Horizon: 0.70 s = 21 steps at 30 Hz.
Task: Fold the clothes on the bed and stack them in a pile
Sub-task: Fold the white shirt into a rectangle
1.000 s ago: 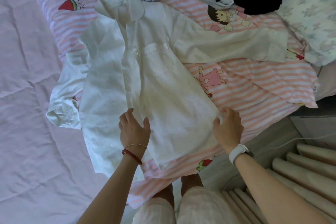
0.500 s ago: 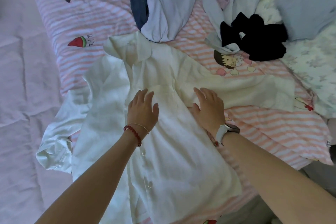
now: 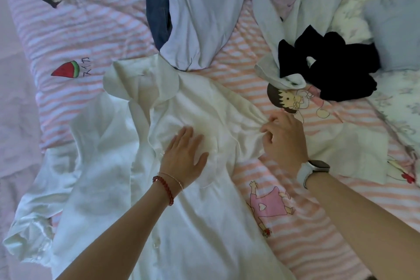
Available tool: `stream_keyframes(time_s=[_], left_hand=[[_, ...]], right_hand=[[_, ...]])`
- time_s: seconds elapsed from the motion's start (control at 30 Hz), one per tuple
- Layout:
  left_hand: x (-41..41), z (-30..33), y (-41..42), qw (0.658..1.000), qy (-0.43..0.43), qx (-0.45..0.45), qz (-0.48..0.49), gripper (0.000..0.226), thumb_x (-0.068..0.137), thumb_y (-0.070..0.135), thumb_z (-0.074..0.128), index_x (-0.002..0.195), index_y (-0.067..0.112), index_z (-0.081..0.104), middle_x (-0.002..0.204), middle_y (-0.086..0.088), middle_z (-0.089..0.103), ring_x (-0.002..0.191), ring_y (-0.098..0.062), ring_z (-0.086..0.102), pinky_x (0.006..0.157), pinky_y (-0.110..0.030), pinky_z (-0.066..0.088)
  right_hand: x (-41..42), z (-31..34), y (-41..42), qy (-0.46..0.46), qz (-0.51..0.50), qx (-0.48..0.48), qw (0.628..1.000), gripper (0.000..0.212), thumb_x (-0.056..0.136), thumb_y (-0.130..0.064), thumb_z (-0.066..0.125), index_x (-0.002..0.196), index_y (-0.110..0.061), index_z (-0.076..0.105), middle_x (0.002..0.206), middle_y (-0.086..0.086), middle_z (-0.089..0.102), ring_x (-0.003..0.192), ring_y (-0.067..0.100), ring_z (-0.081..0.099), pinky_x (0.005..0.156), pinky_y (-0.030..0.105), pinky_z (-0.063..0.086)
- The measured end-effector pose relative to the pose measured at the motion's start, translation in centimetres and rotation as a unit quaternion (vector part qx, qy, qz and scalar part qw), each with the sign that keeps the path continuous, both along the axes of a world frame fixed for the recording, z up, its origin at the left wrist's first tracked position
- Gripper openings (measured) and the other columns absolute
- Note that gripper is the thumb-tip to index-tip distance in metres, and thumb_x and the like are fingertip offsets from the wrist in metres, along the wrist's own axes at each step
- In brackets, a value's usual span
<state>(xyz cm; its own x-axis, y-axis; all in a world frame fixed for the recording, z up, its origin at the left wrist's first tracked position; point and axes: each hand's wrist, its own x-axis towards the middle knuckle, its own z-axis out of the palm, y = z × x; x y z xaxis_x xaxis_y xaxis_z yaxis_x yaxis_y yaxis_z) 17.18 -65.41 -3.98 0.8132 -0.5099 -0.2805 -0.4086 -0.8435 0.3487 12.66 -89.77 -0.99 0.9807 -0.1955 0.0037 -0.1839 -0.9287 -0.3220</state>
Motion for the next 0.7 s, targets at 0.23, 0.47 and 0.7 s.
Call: stream_keyframes(time_s=[0.23, 0.47, 0.7], left_hand=[[9.3, 0.9, 0.6, 0.963, -0.073, 0.028, 0.26, 0.059, 0.091, 0.037, 0.048, 0.141, 0.01, 0.032, 0.148, -0.014, 0.029, 0.135, -0.032, 0.028, 0.103, -0.046, 0.028], [16.1, 0.5, 0.3, 0.943, 0.086, 0.059, 0.316, 0.047, 0.089, 0.053, 0.042, 0.103, 0.009, 0.055, 0.102, -0.011, 0.061, 0.094, -0.03, 0.052, 0.087, -0.041, 0.03], [17.3, 1.4, -0.9, 0.943, -0.104, 0.01, 0.316, 0.033, 0.093, 0.035, 0.04, 0.112, 0.011, 0.051, 0.119, -0.014, 0.054, 0.107, -0.031, 0.048, 0.089, -0.042, 0.028]], right_hand=[[6.8, -1.4, 2.7, 0.09, -0.088, 0.057, 0.99, 0.04, 0.095, -0.028, 0.043, 0.13, -0.007, 0.045, 0.127, 0.013, 0.052, 0.119, 0.031, 0.045, 0.093, 0.043, 0.041], [8.7, -1.9, 1.9, 0.108, -0.102, 0.014, 0.989, 0.029, 0.098, -0.023, 0.034, 0.116, -0.007, 0.05, 0.108, 0.012, 0.056, 0.09, 0.034, 0.057, 0.065, 0.036, 0.042], [9.7, -0.8, 0.0, -0.029, -0.104, -0.025, 0.994, 0.029, 0.096, -0.026, 0.047, 0.117, -0.01, 0.059, 0.109, 0.015, 0.057, 0.09, 0.036, 0.057, 0.063, 0.036, 0.038]])
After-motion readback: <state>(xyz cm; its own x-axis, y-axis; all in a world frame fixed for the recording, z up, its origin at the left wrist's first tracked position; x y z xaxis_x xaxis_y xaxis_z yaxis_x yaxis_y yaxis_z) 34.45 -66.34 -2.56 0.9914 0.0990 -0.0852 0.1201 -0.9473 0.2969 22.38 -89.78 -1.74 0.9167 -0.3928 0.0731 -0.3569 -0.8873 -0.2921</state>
